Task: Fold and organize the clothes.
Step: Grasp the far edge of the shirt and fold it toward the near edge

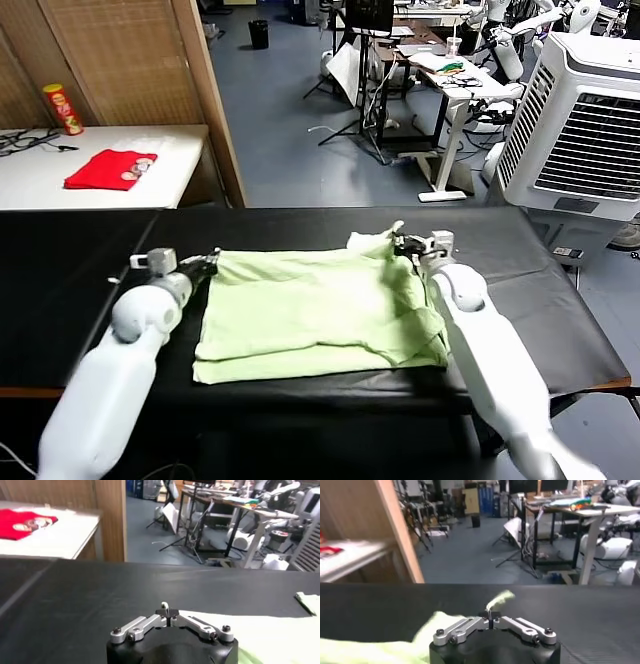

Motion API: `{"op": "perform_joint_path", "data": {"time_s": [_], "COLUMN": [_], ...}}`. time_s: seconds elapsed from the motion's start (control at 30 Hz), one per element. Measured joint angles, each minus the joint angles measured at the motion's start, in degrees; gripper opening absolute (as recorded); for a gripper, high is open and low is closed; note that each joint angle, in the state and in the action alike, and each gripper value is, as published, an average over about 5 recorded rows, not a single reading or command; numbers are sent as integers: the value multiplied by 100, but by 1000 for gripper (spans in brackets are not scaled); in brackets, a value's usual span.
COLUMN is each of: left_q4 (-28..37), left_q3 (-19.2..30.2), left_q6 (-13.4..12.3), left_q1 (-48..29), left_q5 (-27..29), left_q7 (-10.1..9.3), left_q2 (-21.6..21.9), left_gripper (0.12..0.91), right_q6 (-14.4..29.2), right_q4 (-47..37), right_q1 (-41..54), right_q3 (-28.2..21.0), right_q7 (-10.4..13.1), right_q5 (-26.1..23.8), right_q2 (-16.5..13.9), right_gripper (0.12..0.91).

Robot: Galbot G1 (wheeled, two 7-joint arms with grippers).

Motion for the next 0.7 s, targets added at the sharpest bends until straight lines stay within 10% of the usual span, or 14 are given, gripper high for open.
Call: {"op": "perform_joint_path", "data": {"time_s": [0.7], "left_q4": [-1898], "left_q3": [-1040], "left_q6": [311], "left_q1": [2636], "left_q5": [471], "left_q7": [263], "left_q2": [222], "left_gripper": [142], "right_q6": [-748], "right_q4": [1980], "right_q1": [-2136], "right_q3": [610], "right_q7": [257], "right_q5": [-87], "right_q2": [-446], "right_gripper": [195]}}
